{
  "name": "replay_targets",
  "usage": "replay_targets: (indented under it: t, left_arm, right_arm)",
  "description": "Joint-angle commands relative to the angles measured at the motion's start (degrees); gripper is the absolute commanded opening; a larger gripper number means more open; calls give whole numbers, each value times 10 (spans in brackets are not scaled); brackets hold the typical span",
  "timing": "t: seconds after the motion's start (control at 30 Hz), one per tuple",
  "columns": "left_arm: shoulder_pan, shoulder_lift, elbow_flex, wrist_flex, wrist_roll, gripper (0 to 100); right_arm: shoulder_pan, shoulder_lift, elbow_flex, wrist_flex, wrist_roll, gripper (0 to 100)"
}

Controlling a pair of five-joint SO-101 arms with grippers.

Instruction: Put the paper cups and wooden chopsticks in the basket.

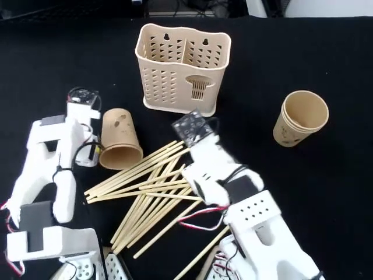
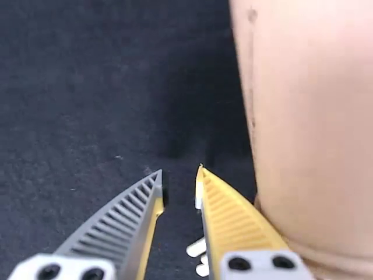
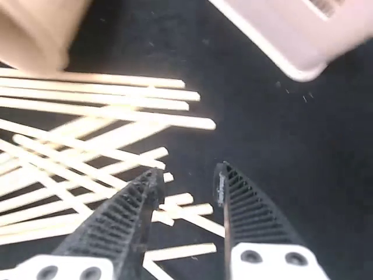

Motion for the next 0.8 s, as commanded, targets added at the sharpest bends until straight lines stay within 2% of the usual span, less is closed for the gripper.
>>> replay_targets:
  t: [0.0, 0.23, 0.47, 0.6, 0.77]
  left_arm:
    - [39, -65, -3, 15, 33, 110]
    - [71, -165, 41, 11, 36, 110]
    - [72, -207, 128, -75, 38, 110]
    - [74, -219, 154, -106, 68, 109]
    - [77, -224, 159, -109, 69, 109]
  right_arm:
    - [-26, -11, -7, -13, 0, 163]
    - [-28, -10, -10, -58, 0, 170]
    - [-90, -7, -10, -99, 0, 299]
    - [-133, -7, -5, -141, 0, 289]
    - [-143, -7, -5, -179, 0, 290]
